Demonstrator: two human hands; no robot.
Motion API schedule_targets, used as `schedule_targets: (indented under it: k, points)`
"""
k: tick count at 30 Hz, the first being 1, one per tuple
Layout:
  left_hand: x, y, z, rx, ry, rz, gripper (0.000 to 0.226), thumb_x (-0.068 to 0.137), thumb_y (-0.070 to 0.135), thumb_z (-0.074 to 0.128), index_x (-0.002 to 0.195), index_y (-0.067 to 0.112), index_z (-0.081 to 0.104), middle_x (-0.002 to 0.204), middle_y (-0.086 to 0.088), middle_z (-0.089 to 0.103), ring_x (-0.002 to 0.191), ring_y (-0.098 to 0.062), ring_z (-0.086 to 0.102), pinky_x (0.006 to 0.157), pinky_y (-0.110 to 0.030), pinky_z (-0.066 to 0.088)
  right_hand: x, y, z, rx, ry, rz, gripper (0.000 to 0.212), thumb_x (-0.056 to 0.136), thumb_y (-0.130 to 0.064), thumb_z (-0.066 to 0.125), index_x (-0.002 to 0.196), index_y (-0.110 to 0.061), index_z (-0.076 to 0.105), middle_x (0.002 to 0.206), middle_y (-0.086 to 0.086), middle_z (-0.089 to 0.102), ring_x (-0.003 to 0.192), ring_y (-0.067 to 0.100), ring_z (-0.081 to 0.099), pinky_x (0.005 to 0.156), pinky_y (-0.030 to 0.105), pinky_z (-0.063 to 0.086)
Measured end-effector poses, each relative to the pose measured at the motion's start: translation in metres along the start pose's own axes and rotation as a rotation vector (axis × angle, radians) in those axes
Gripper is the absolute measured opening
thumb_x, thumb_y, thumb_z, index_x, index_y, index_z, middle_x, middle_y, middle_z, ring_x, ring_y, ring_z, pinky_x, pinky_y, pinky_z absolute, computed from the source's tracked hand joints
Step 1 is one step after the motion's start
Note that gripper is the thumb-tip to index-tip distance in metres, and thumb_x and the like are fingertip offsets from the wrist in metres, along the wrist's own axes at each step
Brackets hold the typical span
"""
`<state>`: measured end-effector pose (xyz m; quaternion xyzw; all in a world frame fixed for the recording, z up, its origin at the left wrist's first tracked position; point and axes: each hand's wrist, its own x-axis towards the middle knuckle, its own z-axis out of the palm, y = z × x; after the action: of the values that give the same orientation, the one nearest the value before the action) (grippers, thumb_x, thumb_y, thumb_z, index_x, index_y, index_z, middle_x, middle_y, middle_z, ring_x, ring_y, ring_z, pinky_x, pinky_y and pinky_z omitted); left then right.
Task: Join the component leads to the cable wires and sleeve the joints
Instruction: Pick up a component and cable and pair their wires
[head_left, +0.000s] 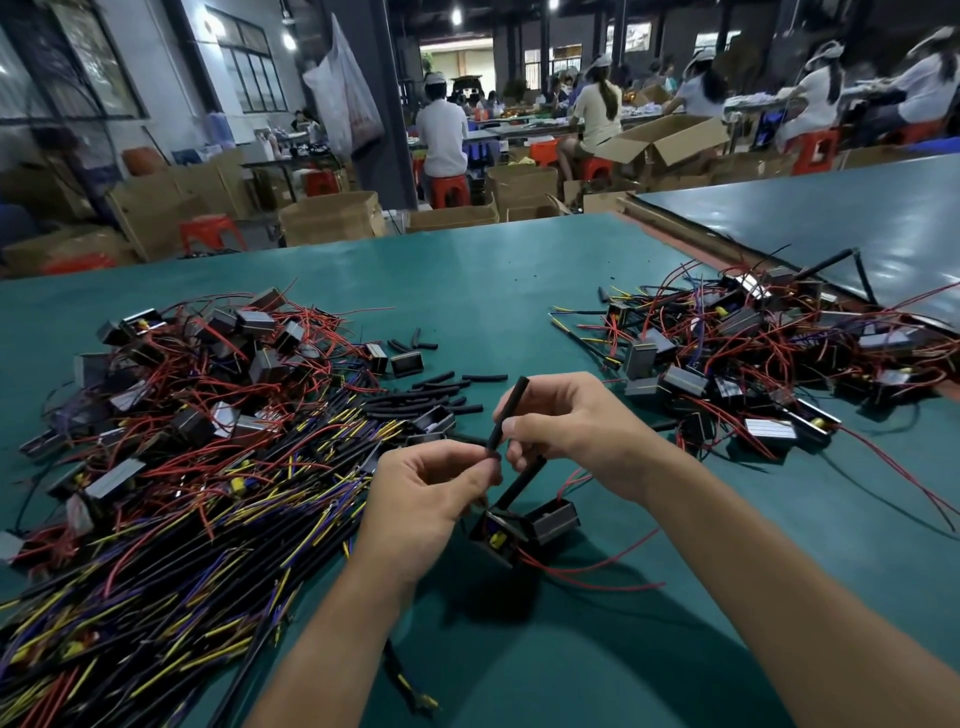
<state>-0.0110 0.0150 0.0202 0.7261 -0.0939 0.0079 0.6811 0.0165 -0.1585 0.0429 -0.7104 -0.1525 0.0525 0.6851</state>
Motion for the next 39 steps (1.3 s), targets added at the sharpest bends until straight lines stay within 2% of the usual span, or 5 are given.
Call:
schedule_targets:
  k: [16, 23, 27, 35, 39]
  points:
    - [0.000, -0.003, 0.007, 0.010, 0.055, -0.013, 0.030, 0.066, 0.011, 0.085, 0.089, 0.010, 0.065, 0.066, -0.007, 0.073, 0.058, -0.012, 0.064, 0.058, -0.019, 0.051, -0.001, 0.000, 0.000, -0.159, -0.106, -0.017, 0.004, 0.084, 0.008, 0.067, 0.081, 0.006, 0.069, 0.072, 0.021, 0.069, 0.069, 0.028, 0.064, 0.081, 0.057, 0.054]
    - [0.003, 0.003, -0.010, 0.098, -0.067, -0.152, 0.046, 0.046, 0.023, 0.087, 0.086, 0.007, 0.071, 0.076, -0.005, 0.073, 0.066, -0.010, 0.064, 0.062, -0.020, 0.052, 0.001, -0.001, -0.003, -0.209, 0.000, -0.028, 0.013, 0.083, 0.010, 0.066, 0.076, 0.000, 0.069, 0.061, 0.009, 0.066, 0.057, 0.016, 0.061, 0.063, 0.028, 0.055]
    - [0.001, 0.001, -0.009, 0.123, -0.050, -0.179, 0.011, 0.070, 0.012, 0.084, 0.067, 0.010, 0.074, 0.057, -0.001, 0.065, 0.047, -0.006, 0.052, 0.045, -0.013, 0.040, 0.002, 0.002, -0.005, -0.197, 0.093, -0.006, 0.004, 0.083, 0.006, 0.069, 0.080, 0.006, 0.069, 0.061, 0.008, 0.066, 0.058, 0.018, 0.061, 0.070, 0.038, 0.055]
    - [0.004, -0.008, 0.000, 0.094, 0.007, -0.067, 0.016, 0.077, 0.009, 0.079, 0.065, 0.020, 0.078, 0.055, -0.003, 0.062, 0.048, -0.010, 0.046, 0.048, -0.020, 0.038, 0.004, 0.006, -0.002, -0.227, -0.007, 0.014, 0.007, 0.083, 0.005, 0.070, 0.077, 0.001, 0.070, 0.062, 0.004, 0.066, 0.056, 0.013, 0.060, 0.058, 0.025, 0.053]
    - [0.003, -0.010, 0.001, 0.105, 0.010, -0.047, 0.015, 0.076, 0.007, 0.079, 0.065, 0.017, 0.078, 0.055, 0.002, 0.065, 0.047, -0.004, 0.048, 0.048, -0.017, 0.041, 0.002, 0.008, -0.002, -0.263, -0.019, -0.004, 0.005, 0.083, 0.003, 0.070, 0.083, 0.008, 0.069, 0.069, 0.015, 0.067, 0.063, 0.021, 0.061, 0.065, 0.034, 0.053]
